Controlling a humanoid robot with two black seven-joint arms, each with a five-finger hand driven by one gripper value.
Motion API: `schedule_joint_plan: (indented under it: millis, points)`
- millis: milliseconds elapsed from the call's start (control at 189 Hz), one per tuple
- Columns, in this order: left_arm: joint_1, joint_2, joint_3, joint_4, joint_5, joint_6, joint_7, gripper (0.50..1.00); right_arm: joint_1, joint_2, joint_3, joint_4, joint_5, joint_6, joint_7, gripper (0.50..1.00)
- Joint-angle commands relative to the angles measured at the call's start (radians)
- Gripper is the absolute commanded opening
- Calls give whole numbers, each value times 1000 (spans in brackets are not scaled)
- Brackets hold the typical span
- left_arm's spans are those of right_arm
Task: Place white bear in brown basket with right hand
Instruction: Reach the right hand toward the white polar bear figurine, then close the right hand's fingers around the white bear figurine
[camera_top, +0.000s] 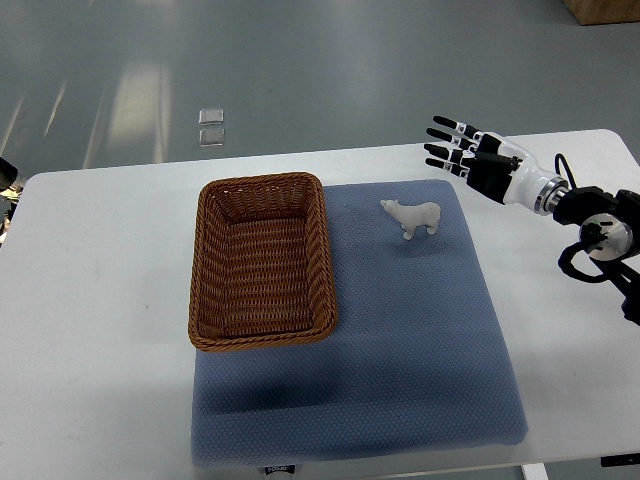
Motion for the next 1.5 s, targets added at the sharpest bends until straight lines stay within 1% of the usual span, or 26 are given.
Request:
schedule_joint_plan:
  millis: [0,265,365,418,540,677,778,873,1005,1079,1180,1291,1339,1497]
  points:
    - [0,0,1,-4,2,-1,1,1000,5,0,0,1,-1,6,2,928]
    - [6,0,1,-7,2,-7,3,1000,14,-6,0,1,-70,32,5,928]
    - [5,0,1,6,0,-6,3,1000,34,-4,-1,-1,-118,79,5,928]
    - [6,0,0,7,0,-3,3,1000,38,-7,-1,-1,-152,89,5,928]
    - [5,0,1,7,0,2,3,1000,66,-15,-3,-1,-262,98,6,926]
    - [5,0,1,4,0,2,3,1000,109,-20,-3,-1,-472,145,9,928]
    - [5,0,0,6,0,2,3,1000,130,-18,-3,-1,-599,149,29,928]
    - [5,0,0,6,0,2,3,1000,150,-17,-4,-1,-744,158,35,928]
    - [5,0,0,6,0,2,3,1000,166,-13,-4,-1,-945,145,38,926]
    - [5,0,0,6,0,2,3,1000,169,-3,-4,-1,-1009,142,40,926]
    - [5,0,0,6,0,2,3,1000,187,7,-17,-1,-1031,112,38,924]
    - [5,0,0,6,0,2,3,1000,213,8,-113,-1,-1041,92,38,921]
    - [5,0,1,6,0,2,3,1000,227,10,-153,-3,-1041,70,40,921]
    - [3,0,0,6,0,2,3,1000,232,13,-207,-4,-1044,21,42,919]
